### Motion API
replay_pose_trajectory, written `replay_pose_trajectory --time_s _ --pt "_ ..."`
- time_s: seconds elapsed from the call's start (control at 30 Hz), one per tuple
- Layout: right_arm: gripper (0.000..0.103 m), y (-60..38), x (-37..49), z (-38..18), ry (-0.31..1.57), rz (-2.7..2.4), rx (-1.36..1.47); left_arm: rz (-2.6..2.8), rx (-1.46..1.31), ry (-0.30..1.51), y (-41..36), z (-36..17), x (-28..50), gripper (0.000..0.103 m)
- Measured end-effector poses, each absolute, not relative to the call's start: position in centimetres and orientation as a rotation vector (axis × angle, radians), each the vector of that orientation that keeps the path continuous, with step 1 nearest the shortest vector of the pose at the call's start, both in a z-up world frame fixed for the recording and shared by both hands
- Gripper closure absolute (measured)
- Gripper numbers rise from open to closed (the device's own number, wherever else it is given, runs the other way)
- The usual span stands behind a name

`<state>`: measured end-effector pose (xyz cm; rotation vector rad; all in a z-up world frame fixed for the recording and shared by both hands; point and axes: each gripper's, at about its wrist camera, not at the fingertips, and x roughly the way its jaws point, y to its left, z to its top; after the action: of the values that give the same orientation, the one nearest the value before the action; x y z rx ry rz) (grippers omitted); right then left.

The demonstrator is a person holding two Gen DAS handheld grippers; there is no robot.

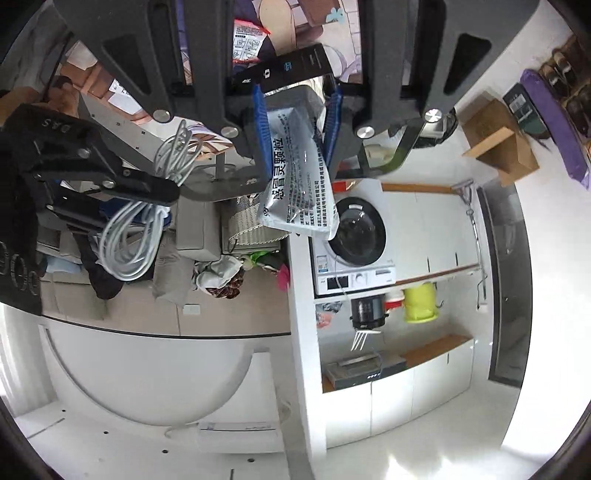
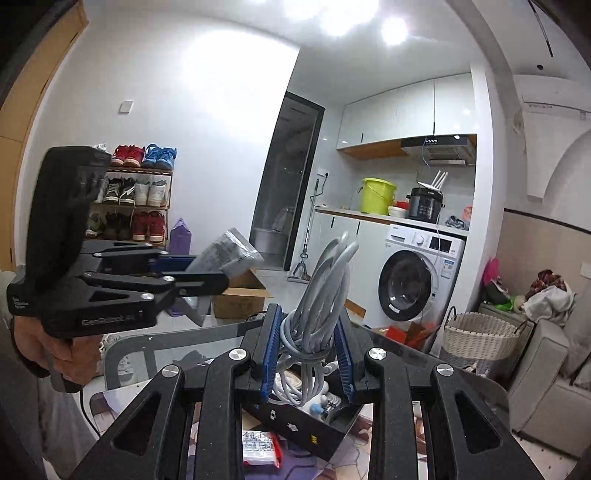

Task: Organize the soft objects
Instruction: 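Lift the packet with the left gripper while the right lifts the cable over the box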

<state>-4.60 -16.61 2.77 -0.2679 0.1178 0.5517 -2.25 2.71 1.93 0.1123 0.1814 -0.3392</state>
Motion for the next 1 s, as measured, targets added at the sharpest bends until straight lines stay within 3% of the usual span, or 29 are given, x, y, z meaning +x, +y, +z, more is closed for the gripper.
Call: replay_pose_trajectory --time_s 1.0 --pt "0.075 -13.4 8.6 6.3 0.114 0.456 -0.192 -0.226 -0.068 0.178 2.4 4.4 7.7 0.079"
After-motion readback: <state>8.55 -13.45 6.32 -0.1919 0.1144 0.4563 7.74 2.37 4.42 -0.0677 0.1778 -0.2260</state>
